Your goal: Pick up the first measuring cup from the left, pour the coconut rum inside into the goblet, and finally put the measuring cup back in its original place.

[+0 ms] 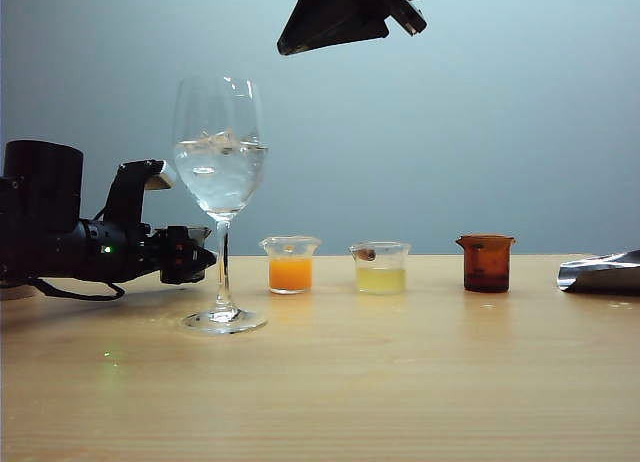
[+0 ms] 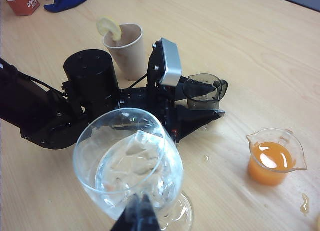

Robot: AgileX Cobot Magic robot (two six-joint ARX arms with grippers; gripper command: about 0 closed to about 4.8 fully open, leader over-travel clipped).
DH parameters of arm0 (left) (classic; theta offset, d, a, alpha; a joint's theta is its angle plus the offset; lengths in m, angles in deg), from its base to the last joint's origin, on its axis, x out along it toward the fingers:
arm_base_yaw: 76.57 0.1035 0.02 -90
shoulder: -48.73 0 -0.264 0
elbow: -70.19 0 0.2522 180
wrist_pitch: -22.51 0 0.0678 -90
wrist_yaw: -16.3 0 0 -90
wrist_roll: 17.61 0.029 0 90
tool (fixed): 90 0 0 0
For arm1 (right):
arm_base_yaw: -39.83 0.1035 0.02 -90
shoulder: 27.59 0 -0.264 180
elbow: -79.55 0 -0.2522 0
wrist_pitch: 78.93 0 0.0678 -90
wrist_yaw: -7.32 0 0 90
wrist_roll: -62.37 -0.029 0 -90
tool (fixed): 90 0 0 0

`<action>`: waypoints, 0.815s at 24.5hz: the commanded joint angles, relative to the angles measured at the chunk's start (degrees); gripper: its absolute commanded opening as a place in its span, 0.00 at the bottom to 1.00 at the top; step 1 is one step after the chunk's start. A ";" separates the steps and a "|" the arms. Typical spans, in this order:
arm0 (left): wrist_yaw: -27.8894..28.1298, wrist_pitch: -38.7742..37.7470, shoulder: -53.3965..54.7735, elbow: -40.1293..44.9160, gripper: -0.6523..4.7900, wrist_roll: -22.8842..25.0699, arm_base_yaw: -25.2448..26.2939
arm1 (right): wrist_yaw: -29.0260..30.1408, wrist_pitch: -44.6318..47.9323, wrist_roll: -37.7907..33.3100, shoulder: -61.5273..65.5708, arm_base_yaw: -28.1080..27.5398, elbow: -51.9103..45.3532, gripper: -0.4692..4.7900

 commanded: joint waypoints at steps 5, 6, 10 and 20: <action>-0.22 1.14 0.15 -0.28 0.47 3.39 -0.07 | 1.77 0.02 0.13 -0.20 0.11 0.37 0.08; -0.20 1.05 0.15 -0.28 0.61 3.32 -0.07 | 1.75 0.02 0.15 -0.20 0.11 0.37 0.08; -0.22 1.07 0.15 -0.28 0.88 2.93 -0.07 | 1.79 -0.02 0.11 -0.22 0.11 0.37 0.08; -4.11 0.26 0.04 -0.28 0.88 -5.09 0.00 | 1.55 -2.69 0.37 -1.60 0.09 0.37 0.08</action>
